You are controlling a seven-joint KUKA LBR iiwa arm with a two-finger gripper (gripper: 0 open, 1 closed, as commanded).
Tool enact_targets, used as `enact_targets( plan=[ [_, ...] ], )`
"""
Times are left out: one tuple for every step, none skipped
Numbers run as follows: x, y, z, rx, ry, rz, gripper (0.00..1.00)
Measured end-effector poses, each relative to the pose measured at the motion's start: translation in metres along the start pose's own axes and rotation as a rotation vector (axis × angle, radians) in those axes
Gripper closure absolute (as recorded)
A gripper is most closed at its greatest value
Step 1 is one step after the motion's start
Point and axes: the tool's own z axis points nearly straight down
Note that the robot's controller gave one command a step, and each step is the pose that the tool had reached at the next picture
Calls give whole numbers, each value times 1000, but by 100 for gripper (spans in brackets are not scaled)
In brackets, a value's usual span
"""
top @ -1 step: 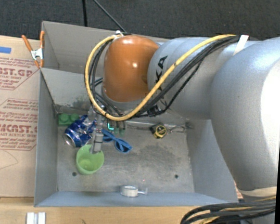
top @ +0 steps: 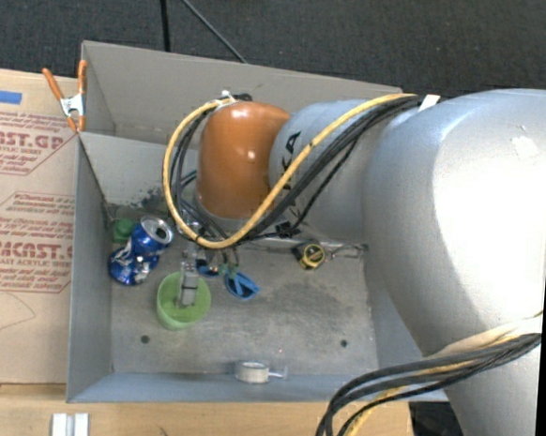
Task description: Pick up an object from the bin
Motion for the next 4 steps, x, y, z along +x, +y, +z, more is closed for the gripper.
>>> enact_targets(
  plan=[
    [-2, 55, 17, -1, 4, -171, 0],
    [17, 7, -14, 1, 3, -97, 0],
    [69, 10, 15, -2, -1, -479, 0],
    [102, 4, 14, -2, -4, -854, 0]
  ],
)
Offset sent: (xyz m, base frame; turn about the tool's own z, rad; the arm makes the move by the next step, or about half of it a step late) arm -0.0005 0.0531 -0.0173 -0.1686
